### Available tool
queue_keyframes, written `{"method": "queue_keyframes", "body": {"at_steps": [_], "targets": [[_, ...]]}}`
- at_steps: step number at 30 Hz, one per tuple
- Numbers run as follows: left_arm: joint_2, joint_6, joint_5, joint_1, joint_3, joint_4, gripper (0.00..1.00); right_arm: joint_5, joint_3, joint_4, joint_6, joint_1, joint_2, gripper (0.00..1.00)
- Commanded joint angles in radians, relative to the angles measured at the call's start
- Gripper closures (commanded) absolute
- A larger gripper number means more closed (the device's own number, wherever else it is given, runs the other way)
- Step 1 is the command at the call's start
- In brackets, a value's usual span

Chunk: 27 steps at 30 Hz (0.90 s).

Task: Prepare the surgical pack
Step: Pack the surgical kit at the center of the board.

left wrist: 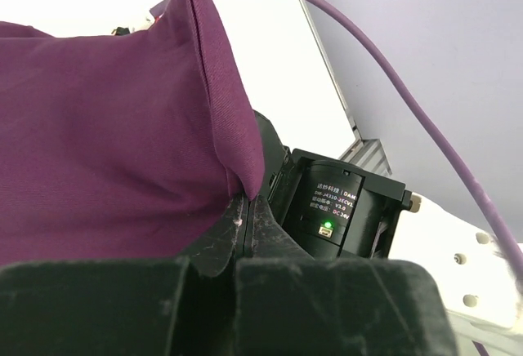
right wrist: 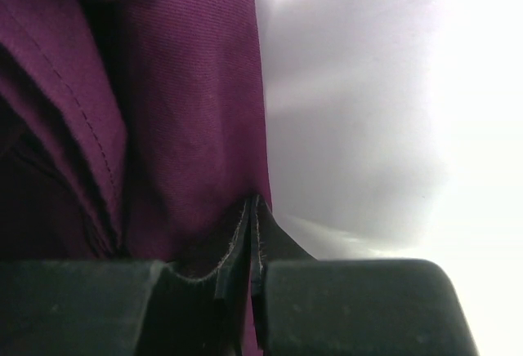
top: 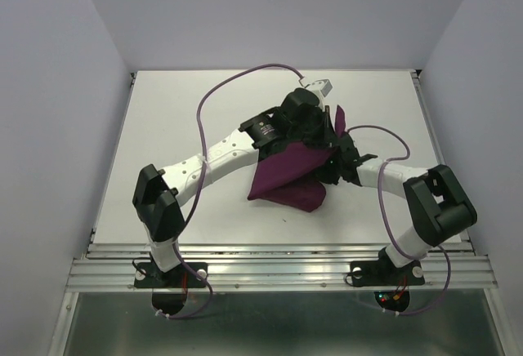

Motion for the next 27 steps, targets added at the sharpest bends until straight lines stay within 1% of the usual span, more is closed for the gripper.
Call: {"method": "queue_keyframes", "body": {"at_steps": [1,4,8,11,13,15,18,19,22,27], "targets": [[-0.018,-0.063,0.083,-0.037,0.023,0.161,1.0,-0.036,0.078,0.107,0.023,0.049,0.018,0.93],[-0.035,-0.059,0.048,-0.035,0.004,0.158,1.0,-0.028,0.083,0.096,0.019,0.059,0.012,0.92],[-0.048,-0.033,0.007,-0.015,-0.002,0.097,1.0,0.091,0.068,0.012,-0.016,0.059,-0.068,0.89],[-0.082,-0.022,-0.009,0.005,-0.035,0.101,1.0,0.174,0.034,-0.048,-0.053,0.028,-0.189,0.87],[-0.093,-0.022,-0.013,0.015,-0.052,0.106,1.0,0.194,0.022,-0.097,-0.078,0.019,-0.238,0.85],[-0.099,-0.019,-0.015,0.022,-0.056,0.102,1.0,0.248,0.015,-0.147,-0.104,-0.009,-0.307,0.84],[-0.104,-0.016,-0.026,0.025,-0.062,0.103,1.0,0.309,0.002,-0.233,-0.127,-0.032,-0.37,0.8],[-0.102,-0.019,-0.021,0.026,-0.068,0.109,1.0,0.318,-0.011,-0.264,-0.135,-0.05,-0.405,0.78],[-0.093,-0.028,-0.003,0.026,-0.077,0.126,1.0,0.343,-0.031,-0.304,-0.144,-0.081,-0.444,0.73],[-0.068,-0.051,0.025,0.025,-0.083,0.152,1.0,0.358,-0.067,-0.336,-0.145,-0.141,-0.508,0.7]]}}
